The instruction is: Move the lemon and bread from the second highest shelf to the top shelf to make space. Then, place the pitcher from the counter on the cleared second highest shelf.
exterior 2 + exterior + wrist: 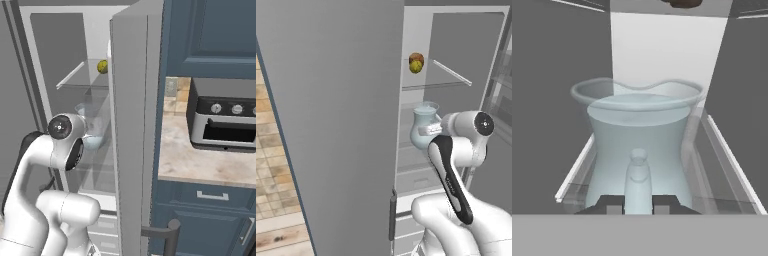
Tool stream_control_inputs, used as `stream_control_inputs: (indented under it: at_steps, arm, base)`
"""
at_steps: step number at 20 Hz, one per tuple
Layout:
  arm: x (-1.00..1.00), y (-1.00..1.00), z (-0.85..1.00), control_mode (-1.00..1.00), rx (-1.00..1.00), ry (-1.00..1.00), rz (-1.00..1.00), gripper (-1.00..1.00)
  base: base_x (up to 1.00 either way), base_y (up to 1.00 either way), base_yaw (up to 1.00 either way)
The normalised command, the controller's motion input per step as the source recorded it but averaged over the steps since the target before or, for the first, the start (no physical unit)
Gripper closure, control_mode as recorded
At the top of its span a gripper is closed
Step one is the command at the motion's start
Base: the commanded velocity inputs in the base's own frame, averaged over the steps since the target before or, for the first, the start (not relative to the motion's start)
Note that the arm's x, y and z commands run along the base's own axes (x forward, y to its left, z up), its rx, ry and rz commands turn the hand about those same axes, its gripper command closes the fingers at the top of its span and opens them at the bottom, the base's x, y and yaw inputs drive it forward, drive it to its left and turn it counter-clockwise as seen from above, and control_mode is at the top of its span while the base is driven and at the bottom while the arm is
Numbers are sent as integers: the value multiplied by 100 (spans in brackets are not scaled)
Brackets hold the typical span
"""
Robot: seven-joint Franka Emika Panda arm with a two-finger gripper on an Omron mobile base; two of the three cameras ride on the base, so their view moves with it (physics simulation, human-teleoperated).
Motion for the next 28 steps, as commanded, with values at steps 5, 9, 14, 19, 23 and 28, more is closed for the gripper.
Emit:
stream_control_inputs:
  at_steps: [5, 9, 14, 19, 23, 28]
  arm:
    - [40, -7, 0, -100, 0, 0, 0, 100]
    - [36, -1, -1, -100, 0, 0, 0, 100]
    - [39, 0, -8, -100, 0, 0, -1, 100]
    - [40, -1, -12, -100, 0, 0, -2, 100]
    - [29, 0, -23, -100, 0, -2, -3, 100]
    - [17, 0, -38, -100, 0, -14, -4, 100]
  base:
    - [0, 0, 0]
    - [0, 0, 0]
    - [0, 0, 0]
    - [0, 0, 0]
    - [0, 0, 0]
    - [0, 0, 0]
